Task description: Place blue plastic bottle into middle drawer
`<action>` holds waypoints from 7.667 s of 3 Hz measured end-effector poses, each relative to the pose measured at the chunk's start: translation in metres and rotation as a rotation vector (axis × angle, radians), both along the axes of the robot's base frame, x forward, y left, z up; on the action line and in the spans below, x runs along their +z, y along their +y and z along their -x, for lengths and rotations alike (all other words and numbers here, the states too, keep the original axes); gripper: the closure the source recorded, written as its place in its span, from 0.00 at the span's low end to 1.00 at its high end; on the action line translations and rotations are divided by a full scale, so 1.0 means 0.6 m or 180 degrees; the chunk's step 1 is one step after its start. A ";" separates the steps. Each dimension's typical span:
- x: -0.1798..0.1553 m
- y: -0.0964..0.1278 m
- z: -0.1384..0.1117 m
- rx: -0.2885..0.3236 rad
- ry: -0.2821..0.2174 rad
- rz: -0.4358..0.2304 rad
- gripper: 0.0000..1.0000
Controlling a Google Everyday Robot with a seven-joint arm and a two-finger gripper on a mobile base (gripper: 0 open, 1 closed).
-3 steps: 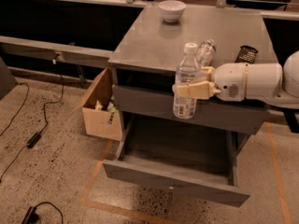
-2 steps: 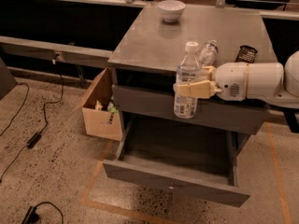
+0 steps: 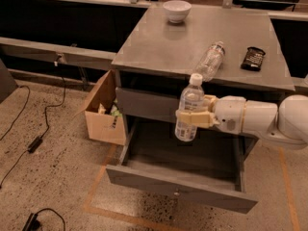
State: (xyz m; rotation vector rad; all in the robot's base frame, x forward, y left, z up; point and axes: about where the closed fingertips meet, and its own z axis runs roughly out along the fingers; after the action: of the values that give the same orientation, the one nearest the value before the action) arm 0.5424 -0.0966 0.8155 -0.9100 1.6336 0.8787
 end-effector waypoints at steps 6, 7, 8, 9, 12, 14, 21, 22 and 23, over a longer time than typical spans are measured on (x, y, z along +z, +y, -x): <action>-0.399 0.030 -0.069 0.0070 -0.0470 0.0163 1.00; -0.435 0.030 -0.080 0.0161 -0.0504 0.0206 1.00; -0.465 0.031 -0.101 0.0304 -0.0552 0.0244 1.00; -0.494 0.032 -0.122 0.0366 -0.0633 0.0284 1.00; -0.582 0.057 -0.147 0.0529 -0.0658 0.0262 0.82; -0.608 0.053 -0.142 0.0478 -0.0590 0.0321 0.36; -0.384 -0.102 -0.001 -0.0687 -0.0338 0.0446 0.37; -0.324 -0.137 0.049 -0.0786 -0.0425 0.0296 0.61; -0.254 -0.181 0.081 -0.0941 -0.0687 0.0193 0.83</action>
Offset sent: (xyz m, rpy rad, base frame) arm 0.0311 0.0073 -0.1415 -0.0995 -0.2495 0.0851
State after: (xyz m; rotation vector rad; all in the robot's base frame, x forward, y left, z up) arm 0.4939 -0.2054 0.6630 -0.7515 1.5622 0.5124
